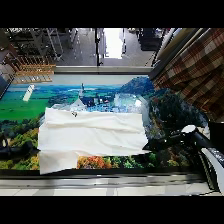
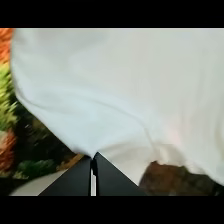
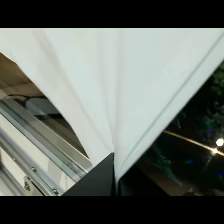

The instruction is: Fold the clothes and pants, and hang the long-sleeved shirts on hangers.

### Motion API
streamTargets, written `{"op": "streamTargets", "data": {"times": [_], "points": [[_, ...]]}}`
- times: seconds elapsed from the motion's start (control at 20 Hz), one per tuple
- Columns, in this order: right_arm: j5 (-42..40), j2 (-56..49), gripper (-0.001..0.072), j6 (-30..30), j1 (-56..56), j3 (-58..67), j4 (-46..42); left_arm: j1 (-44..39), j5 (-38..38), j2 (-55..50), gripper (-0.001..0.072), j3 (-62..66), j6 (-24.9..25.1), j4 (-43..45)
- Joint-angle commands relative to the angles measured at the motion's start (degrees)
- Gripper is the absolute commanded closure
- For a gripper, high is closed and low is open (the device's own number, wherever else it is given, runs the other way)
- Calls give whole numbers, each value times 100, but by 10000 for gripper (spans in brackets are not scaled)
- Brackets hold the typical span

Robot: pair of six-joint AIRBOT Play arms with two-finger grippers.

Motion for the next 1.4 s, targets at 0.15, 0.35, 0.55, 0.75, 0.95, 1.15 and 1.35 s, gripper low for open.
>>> {"op": "streamTargets", "data": {"times": [0.15,0.35,0.55,0.75,0.95,1.15,1.35], "points": [[-1425,592,696,1318,328,680,48,-654,-59,-619,703,1921,-114,-1069],[-2009,-708,694,1759,595,1543,94,-1423,852,-2140,703,2863,-223,-1749],[-2271,-1862,693,1996,726,2284,251,-1725,1346,-3399,703,3803,-262,-2529],[-2568,-2286,693,2039,726,2616,396,-1814,1947,-3884,703,4037,-352,-2673],[-2789,-2295,521,2170,721,2614,197,-1853,2354,-3987,643,4035,-350,-2693],[-2063,-2186,159,2159,570,2614,-726,-1635,1985,-3910,329,4037,-348,-2695],[-1534,-2144,143,2055,256,2605,-883,-1196,1115,-3585,330,4037,7,-2693]]}}
